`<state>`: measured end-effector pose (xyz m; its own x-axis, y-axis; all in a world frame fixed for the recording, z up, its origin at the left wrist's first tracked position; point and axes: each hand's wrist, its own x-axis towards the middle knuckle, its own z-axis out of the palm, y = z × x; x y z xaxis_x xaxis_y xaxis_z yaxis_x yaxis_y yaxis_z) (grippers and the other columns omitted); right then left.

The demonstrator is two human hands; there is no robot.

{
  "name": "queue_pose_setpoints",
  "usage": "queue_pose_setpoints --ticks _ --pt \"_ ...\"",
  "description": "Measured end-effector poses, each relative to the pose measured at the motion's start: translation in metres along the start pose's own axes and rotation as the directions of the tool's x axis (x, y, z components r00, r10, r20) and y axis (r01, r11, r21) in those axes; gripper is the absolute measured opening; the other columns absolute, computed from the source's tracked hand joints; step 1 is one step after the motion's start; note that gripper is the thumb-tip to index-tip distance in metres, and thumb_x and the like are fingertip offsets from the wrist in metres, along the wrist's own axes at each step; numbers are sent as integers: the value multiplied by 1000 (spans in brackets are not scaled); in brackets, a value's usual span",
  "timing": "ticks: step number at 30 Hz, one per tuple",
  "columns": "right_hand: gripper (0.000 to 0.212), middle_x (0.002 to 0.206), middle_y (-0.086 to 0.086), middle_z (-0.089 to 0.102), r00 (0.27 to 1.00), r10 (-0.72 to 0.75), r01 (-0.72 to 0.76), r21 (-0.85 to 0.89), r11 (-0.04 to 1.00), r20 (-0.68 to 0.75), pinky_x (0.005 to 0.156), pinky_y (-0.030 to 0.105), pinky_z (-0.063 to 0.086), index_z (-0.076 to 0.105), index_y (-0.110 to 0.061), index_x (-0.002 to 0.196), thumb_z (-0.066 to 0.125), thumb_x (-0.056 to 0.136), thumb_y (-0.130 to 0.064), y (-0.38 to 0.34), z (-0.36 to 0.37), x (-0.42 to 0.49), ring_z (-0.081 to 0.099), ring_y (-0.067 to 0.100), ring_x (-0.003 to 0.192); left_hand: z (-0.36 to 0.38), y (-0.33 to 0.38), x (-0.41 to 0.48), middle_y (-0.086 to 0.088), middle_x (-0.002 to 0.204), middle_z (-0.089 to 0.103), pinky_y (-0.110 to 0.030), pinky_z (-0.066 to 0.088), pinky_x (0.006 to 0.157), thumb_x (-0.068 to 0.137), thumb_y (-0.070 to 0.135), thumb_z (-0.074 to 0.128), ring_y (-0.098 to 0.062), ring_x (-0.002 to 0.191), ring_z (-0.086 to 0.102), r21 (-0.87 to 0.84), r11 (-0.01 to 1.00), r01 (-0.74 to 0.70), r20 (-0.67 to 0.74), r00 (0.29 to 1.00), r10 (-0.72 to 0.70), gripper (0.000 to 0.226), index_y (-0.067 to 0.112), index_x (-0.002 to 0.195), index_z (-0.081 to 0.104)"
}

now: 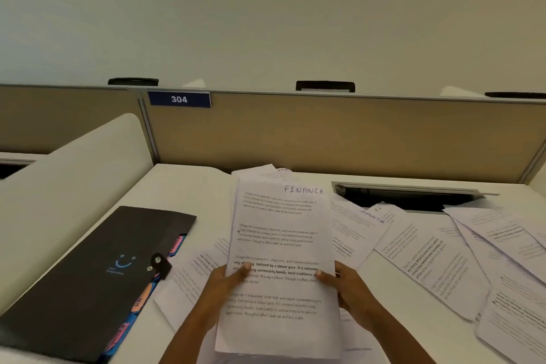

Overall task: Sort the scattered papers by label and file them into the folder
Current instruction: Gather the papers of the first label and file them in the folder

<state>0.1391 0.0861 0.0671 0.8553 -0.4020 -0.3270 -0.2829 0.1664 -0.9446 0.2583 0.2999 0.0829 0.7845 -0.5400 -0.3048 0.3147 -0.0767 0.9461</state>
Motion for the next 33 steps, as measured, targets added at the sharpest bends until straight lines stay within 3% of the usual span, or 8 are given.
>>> queue_pose_setpoints --ticks 6,10,13,17,21,25,29,33 --pt "15 91 4 73 993 -31 33 16 999 -112 74 43 57 64 -16 97 63 83 -11 1 26 4 70 27 83 -23 6 -4 9 74 74 -18 53 55 88 21 56 -8 68 70 126 992 -26 -46 998 32 16 13 99 64" --pt "11 79 2 74 992 -41 43 14 999 -117 59 33 58 64 -14 90 63 82 -6 -4 39 4 71 23 72 -50 14 3 9 75 69 -17 51 59 94 23 47 -9 72 66 225 968 -109 -158 976 147 18 21 86 63" --pt "10 77 5 74 990 -31 34 19 999 -137 53 30 56 64 -14 88 62 83 -6 -4 49 4 70 25 68 -84 8 14 -2 96 61 -22 46 72 93 16 49 -19 90 59 422 899 -120 -372 881 292 15 18 97 64" --pt "10 87 12 69 986 18 -10 46 999 -165 53 30 55 61 -11 93 59 85 -5 1 64 10 66 31 75 -131 -3 17 -10 121 52 -30 44 90 89 19 55 -22 108 54 793 600 102 -464 740 487 32 15 121 54" --pt "19 97 18 66 984 72 -61 74 995 -162 68 41 56 58 -3 106 57 87 -2 9 80 18 64 38 84 -165 -22 15 -13 143 32 -39 31 106 89 46 47 -26 134 31 883 227 411 -465 837 290 65 17 142 22" --pt "18 90 14 66 987 107 -92 122 988 -121 52 32 57 57 -3 105 55 88 -2 9 96 23 63 33 77 -181 -32 11 -16 148 24 -47 23 109 88 62 31 -31 137 25 873 82 481 -488 861 145 70 19 142 22" --pt "20 94 14 66 988 124 -111 135 985 -93 58 35 56 56 -1 108 53 88 -1 8 108 29 63 34 82 -191 -21 7 -8 128 49 -32 40 94 87 60 36 -21 115 50 914 92 394 -404 902 155 56 20 125 42" --pt "19 99 16 67 989 129 -115 170 979 -77 58 34 58 58 -2 106 55 87 -1 4 116 32 64 36 88 -193 2 1 7 65 44 -18 32 54 91 35 42 -10 66 48 958 132 253 -285 882 375 23 18 75 43"
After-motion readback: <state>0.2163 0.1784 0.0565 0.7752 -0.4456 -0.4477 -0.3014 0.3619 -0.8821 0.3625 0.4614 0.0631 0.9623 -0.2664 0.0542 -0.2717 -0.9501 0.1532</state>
